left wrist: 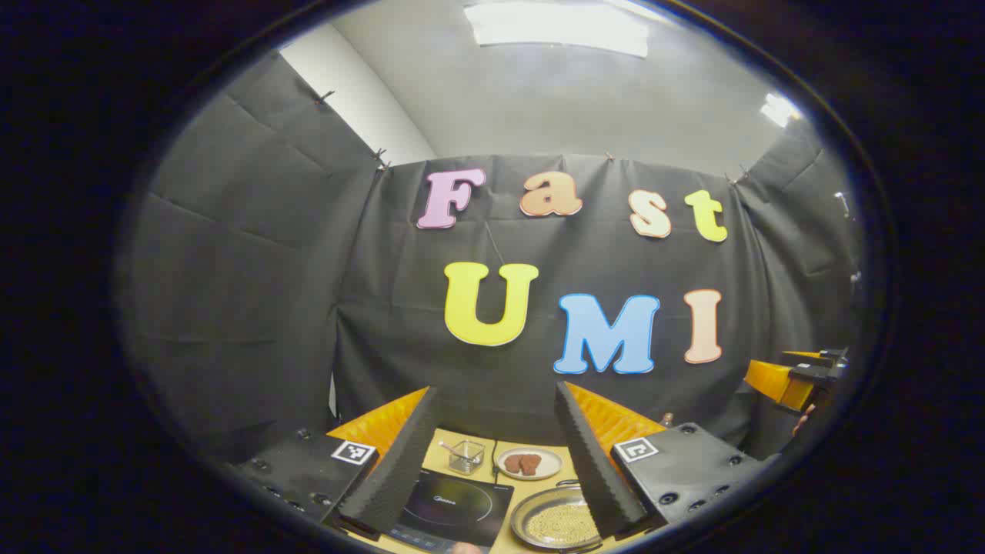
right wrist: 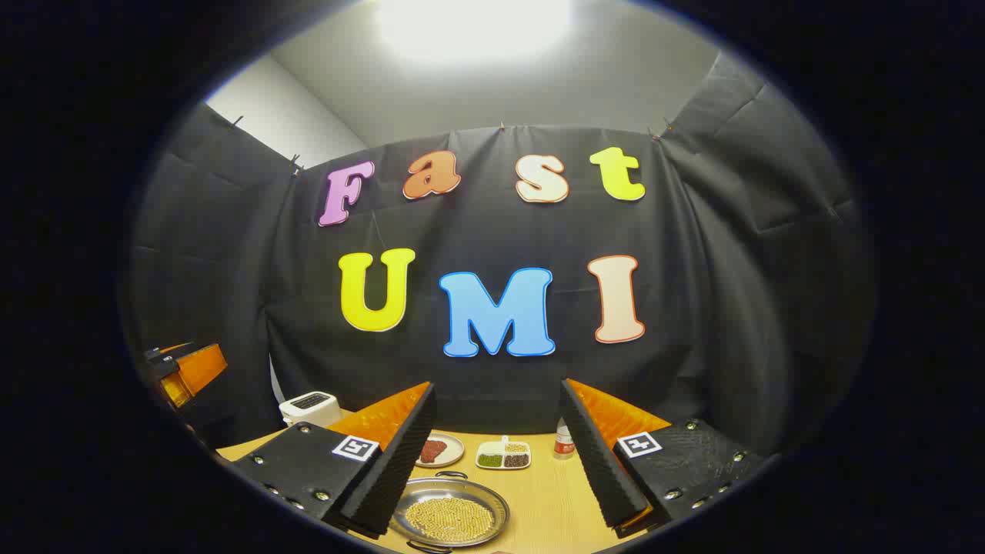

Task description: First push the handle of the pot to place it horizontally, then grasp the pot with both hands and set it on the induction cooktop.

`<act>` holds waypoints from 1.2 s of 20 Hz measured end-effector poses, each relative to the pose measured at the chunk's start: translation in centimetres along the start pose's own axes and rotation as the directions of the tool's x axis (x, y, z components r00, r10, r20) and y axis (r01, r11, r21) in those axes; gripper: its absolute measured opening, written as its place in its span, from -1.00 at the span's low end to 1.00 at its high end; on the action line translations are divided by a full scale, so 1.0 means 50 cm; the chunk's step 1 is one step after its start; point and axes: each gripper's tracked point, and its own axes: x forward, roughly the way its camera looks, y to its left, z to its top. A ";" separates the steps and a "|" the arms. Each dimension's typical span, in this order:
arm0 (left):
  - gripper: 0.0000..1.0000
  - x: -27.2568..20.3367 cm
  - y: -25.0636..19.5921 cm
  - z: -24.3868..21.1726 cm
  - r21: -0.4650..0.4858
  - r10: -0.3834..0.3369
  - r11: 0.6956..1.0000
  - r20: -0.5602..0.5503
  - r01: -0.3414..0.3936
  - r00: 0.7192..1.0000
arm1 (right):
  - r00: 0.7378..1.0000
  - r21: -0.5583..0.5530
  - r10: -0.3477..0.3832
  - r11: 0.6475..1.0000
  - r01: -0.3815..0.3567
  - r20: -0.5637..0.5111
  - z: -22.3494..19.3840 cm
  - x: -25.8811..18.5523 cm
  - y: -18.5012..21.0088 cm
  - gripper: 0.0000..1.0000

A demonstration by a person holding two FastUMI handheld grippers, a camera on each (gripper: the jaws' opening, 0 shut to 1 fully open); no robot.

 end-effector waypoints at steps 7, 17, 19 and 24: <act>0.93 0.005 -0.020 0.015 0.010 -0.027 1.000 0.017 0.027 0.999 | 1.000 -0.017 -0.005 1.000 0.006 0.025 0.010 0.003 -0.001 0.94; 0.97 0.009 -0.029 0.026 0.019 -0.050 0.999 0.018 0.049 0.999 | 1.000 -0.017 -0.001 1.000 0.001 0.018 0.008 0.011 0.002 0.94; 0.93 0.006 -0.028 0.026 0.021 -0.047 0.999 0.020 0.047 0.999 | 1.000 -0.016 -0.004 1.000 0.004 0.014 0.005 0.013 -0.002 0.94; 0.97 0.008 -0.035 0.020 0.028 -0.050 0.998 0.010 0.050 0.999 | 1.000 -0.022 -0.010 1.000 0.010 0.001 -0.005 0.017 -0.013 0.94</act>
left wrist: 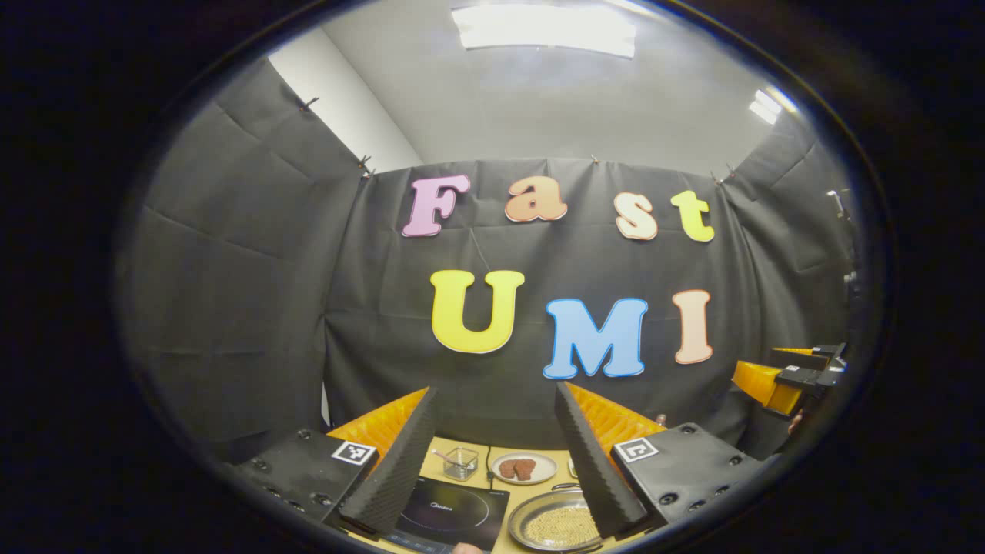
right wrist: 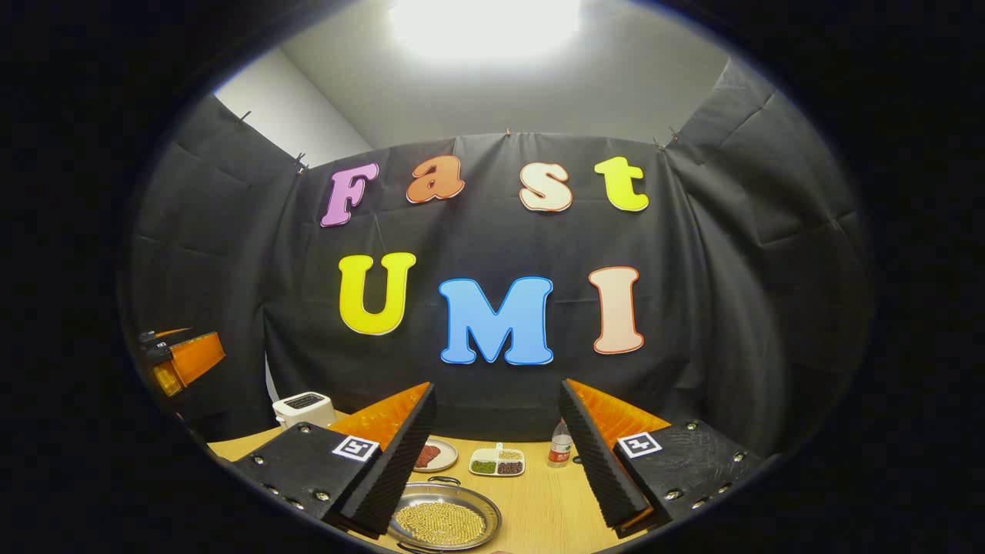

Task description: First push the handle of the pot to place it horizontally, then grasp the pot with both hands and set it on the induction cooktop.

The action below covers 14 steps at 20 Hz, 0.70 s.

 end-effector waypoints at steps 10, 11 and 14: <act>0.93 -0.007 0.015 -0.008 0.004 -0.013 1.000 0.008 0.013 1.000 | 0.997 0.000 -0.008 1.000 0.008 -0.077 -0.065 -0.012 -0.002 0.94; 0.93 -0.007 0.018 -0.017 0.008 -0.016 1.000 0.002 0.016 1.000 | 0.996 0.001 -0.004 1.000 0.005 -0.095 -0.080 -0.017 0.003 0.94; 0.94 -0.001 0.031 -0.031 0.027 -0.018 0.999 -0.009 0.018 1.000 | 0.989 0.004 0.006 1.000 -0.005 -0.146 -0.122 -0.030 0.017 0.94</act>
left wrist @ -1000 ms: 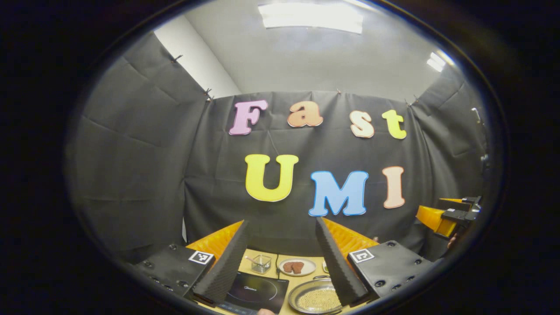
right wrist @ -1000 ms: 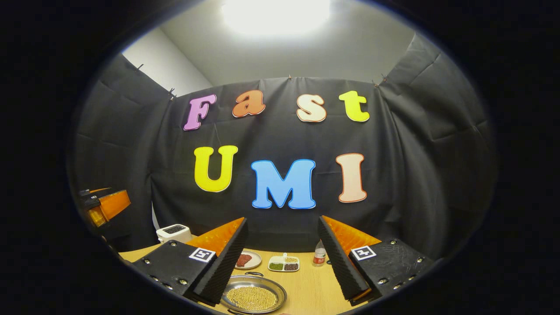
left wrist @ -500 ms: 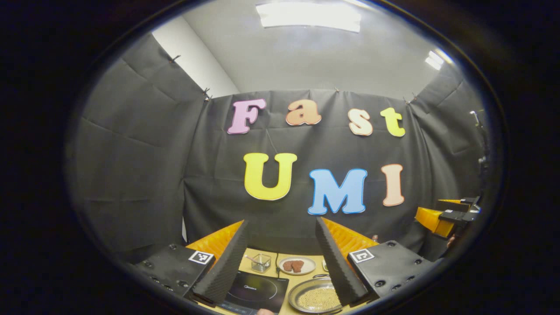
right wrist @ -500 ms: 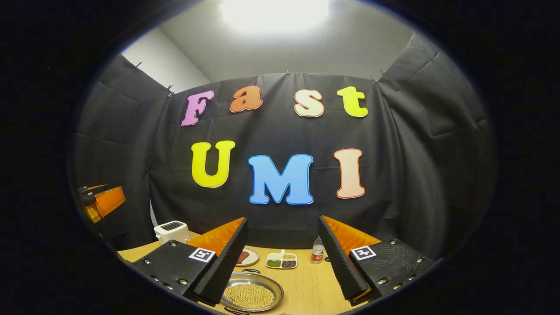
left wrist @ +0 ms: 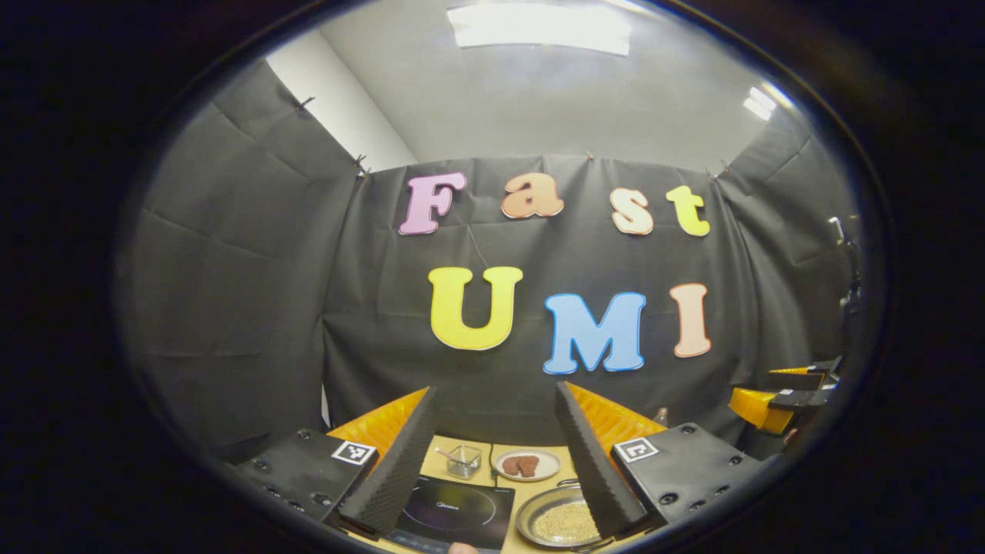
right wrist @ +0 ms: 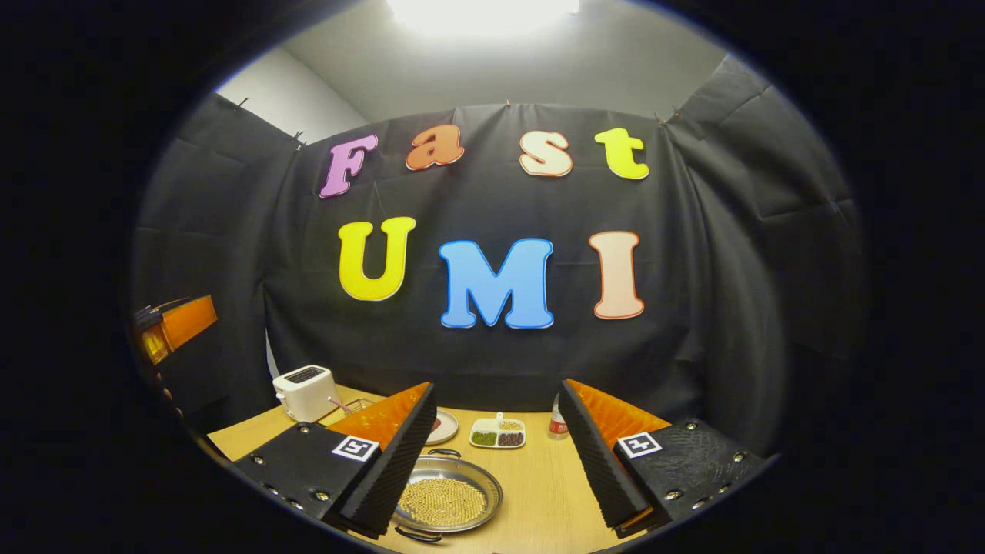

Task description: First push the handle of the pot to place it horizontally, then grasp the pot with both hands and set it on the induction cooktop.

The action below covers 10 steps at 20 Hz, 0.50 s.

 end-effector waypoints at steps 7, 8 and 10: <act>0.89 0.021 0.006 -0.026 -0.006 -0.053 0.999 -0.020 0.053 0.998 | 0.977 0.022 -0.029 0.999 0.035 -0.211 -0.130 -0.003 0.029 0.06; 0.89 0.024 0.008 -0.027 -0.008 -0.063 0.998 -0.024 0.063 0.998 | 0.970 0.026 -0.028 0.999 0.035 -0.243 -0.153 -0.005 0.037 -0.08; 0.94 0.029 0.015 -0.038 -0.011 -0.082 0.997 -0.033 0.082 0.996 | 0.949 0.052 0.019 0.999 -0.002 -0.316 -0.194 -0.011 0.070 -0.40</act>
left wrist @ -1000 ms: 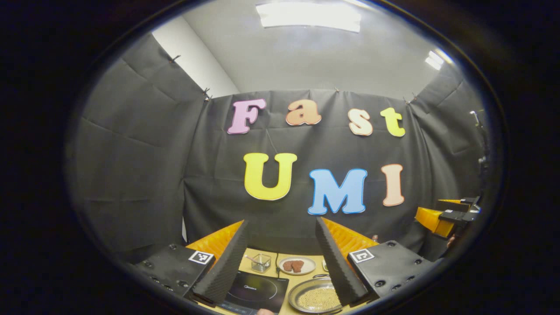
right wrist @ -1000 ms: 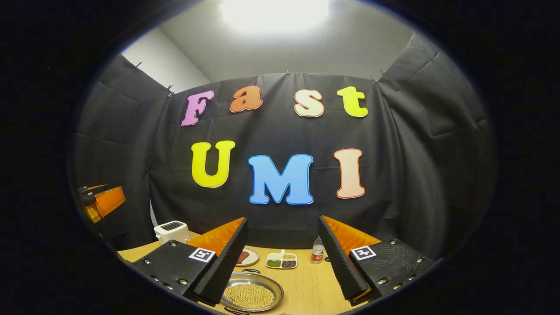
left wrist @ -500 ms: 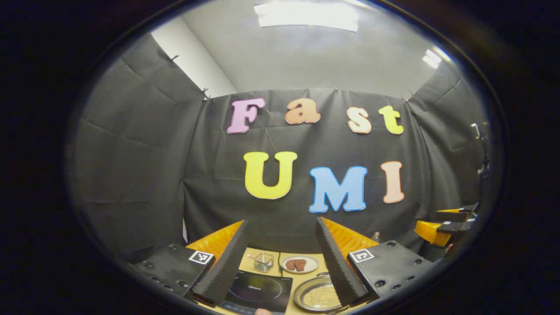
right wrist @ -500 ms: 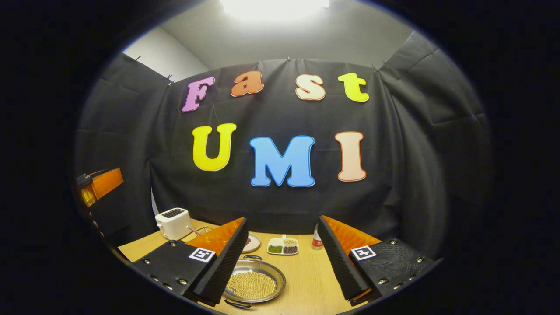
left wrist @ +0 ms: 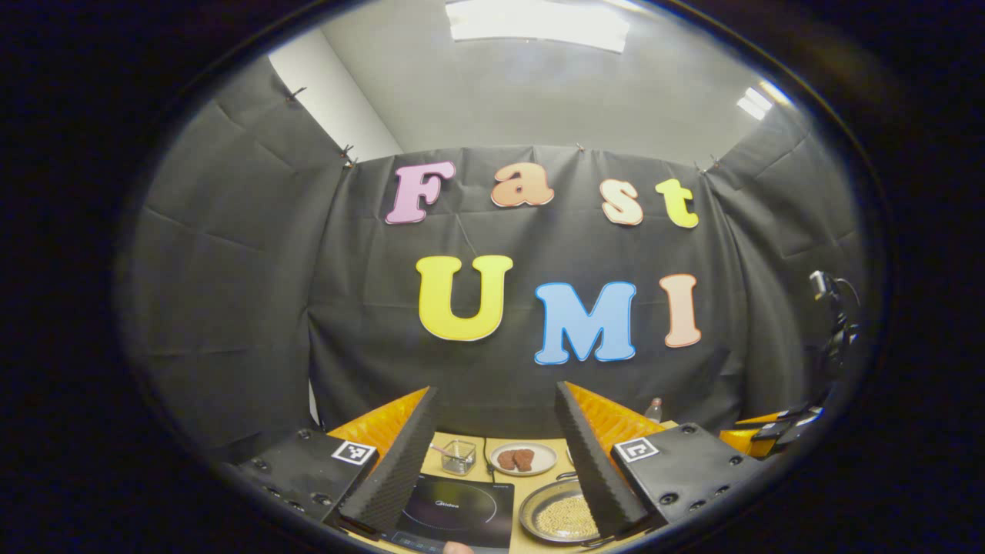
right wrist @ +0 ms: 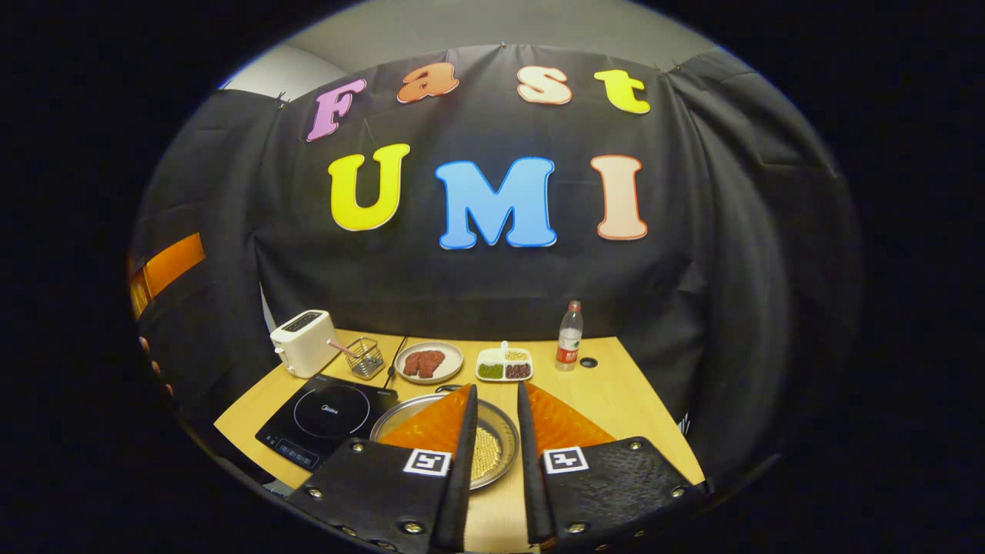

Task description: First push the handle of the pot to place it horizontally, then grasp the pot with both hands and set it on the induction cooktop.

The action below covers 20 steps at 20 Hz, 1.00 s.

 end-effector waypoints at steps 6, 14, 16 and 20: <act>0.94 0.000 0.026 -0.024 -0.004 -0.036 0.999 -0.012 0.036 0.999 | 0.973 0.055 0.088 0.995 -0.078 -0.215 -0.135 0.018 0.059 -0.94; 0.94 -0.005 0.060 -0.026 0.033 0.039 0.999 -0.019 -0.039 0.999 | 0.862 0.133 0.252 0.967 -0.216 -0.440 -0.283 0.056 0.148 -0.95; 0.97 -0.005 0.063 -0.034 0.020 0.064 0.998 -0.027 -0.064 0.998 | 0.813 0.171 0.304 0.953 -0.252 -0.497 -0.316 0.071 0.177 -0.94; 0.90 -0.010 0.085 -0.043 0.023 0.125 0.992 -0.047 -0.124 0.991 | 0.716 0.237 0.363 0.932 -0.275 -0.597 -0.394 0.100 0.223 -0.94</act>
